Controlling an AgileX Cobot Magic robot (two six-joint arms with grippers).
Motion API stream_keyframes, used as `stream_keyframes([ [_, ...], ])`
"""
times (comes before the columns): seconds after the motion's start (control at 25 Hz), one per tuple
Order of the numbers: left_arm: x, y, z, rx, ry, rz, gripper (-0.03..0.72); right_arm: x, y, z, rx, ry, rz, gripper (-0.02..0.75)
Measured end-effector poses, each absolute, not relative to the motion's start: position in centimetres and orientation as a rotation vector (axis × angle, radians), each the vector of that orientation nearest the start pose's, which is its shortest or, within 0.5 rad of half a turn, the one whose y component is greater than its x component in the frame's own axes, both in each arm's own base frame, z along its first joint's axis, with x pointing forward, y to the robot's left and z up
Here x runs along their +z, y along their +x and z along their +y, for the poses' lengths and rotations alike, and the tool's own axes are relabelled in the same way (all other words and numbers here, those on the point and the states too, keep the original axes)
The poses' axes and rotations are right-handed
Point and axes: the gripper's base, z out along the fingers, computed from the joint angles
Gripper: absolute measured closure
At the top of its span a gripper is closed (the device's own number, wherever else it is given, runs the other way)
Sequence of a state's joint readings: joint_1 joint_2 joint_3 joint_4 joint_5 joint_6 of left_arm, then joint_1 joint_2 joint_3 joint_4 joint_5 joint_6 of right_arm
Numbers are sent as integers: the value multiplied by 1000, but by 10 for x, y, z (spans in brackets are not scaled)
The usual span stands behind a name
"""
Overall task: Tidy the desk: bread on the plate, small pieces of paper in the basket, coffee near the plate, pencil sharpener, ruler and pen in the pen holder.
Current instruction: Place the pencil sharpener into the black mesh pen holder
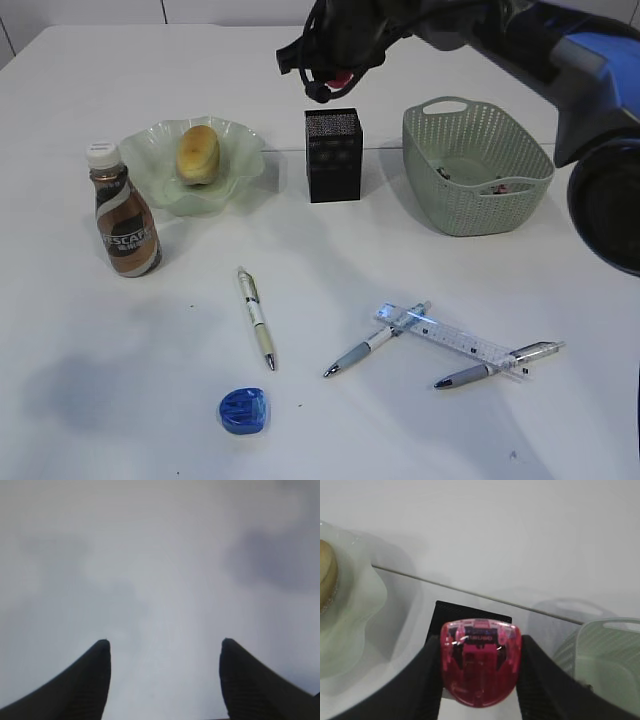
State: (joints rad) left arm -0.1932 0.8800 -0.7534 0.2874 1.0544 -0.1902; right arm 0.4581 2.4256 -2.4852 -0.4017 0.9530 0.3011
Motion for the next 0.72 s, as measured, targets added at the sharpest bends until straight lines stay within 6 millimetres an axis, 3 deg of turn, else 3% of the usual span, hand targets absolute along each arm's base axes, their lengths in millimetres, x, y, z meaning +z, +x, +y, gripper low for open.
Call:
stream_keyframes([
  [0.12, 300, 145, -5, 246, 111, 2611, 214, 269, 505, 217, -113, -303, 2280, 405],
  [0.2, 300, 145, -5, 246, 111, 2611, 217, 248, 510, 220, -118, -319, 2296, 405],
  [0.64, 300, 144, -5, 250, 110, 2614, 221, 238, 521, 222, -81, -337, 2222, 405],
  [0.72, 300, 144, -5, 250, 110, 2615, 221, 222, 526, 219, -97, -338, 2248, 405],
])
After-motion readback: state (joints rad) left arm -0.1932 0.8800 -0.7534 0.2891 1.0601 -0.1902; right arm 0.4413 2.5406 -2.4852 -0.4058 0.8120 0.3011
